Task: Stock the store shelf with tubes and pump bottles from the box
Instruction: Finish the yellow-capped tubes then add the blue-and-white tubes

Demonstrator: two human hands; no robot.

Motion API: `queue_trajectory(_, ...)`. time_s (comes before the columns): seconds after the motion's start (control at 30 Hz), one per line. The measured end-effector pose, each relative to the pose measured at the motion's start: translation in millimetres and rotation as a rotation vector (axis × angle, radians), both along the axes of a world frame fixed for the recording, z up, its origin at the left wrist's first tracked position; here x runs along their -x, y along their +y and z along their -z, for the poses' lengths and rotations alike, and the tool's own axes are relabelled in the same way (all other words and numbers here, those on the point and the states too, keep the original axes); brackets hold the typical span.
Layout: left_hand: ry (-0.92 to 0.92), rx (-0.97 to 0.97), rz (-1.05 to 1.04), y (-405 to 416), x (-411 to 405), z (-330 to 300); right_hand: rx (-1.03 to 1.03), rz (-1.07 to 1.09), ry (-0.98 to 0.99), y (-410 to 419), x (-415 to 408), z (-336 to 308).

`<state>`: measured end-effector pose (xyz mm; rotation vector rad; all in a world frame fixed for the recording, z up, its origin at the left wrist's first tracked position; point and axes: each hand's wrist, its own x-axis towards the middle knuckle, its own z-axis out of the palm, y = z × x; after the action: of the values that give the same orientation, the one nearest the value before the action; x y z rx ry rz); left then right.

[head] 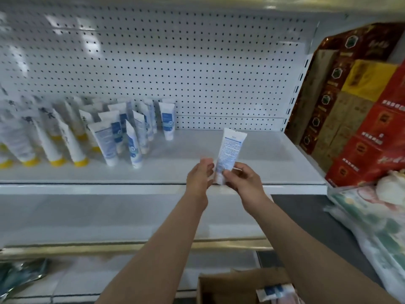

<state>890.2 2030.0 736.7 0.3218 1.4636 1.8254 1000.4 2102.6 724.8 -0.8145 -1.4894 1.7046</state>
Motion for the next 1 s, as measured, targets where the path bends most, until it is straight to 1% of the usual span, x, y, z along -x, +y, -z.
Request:
queue_trajectory(0.07, -0.008, -0.019, -0.025, -3.1, 19.9, -6.2, -0.021, -0.009, -0.027, 4.0, 24.4, -2.4)
queue_trajectory(0.23, 0.092, 0.02, -0.037, -1.6, 62.9, -5.7, -0.032, -0.02, -0.082, 17.2, 80.8, -1.0)
queue_trajectory(0.47, 0.059, -0.013, -0.046, 7.7, 114.2, 0.4, -0.093, -0.064, -0.2, 38.6, 143.2, 7.6)
queue_trajectory(0.63, 0.094, 0.005, -0.087, 14.2, 141.0, 4.5, -0.068, -0.113, -0.152, 37.7, 176.5, 4.2)
queue_trajectory(0.8, 0.158, 0.084, -0.136, 12.6, 155.2, 10.0, 0.057, -0.136, -0.071, 26.6, 209.6, 5.2)
queue_trajectory(0.93, 0.133, 0.119, -0.184, 12.2, 164.6, 14.5, 0.063, -0.121, -0.079, 26.4, 231.9, 2.6)
queue_trajectory(1.0, 0.069, 0.1, -0.209, 14.1, 168.4, 17.3, 0.028, -0.116, -0.121, 30.2, 243.5, 4.8)
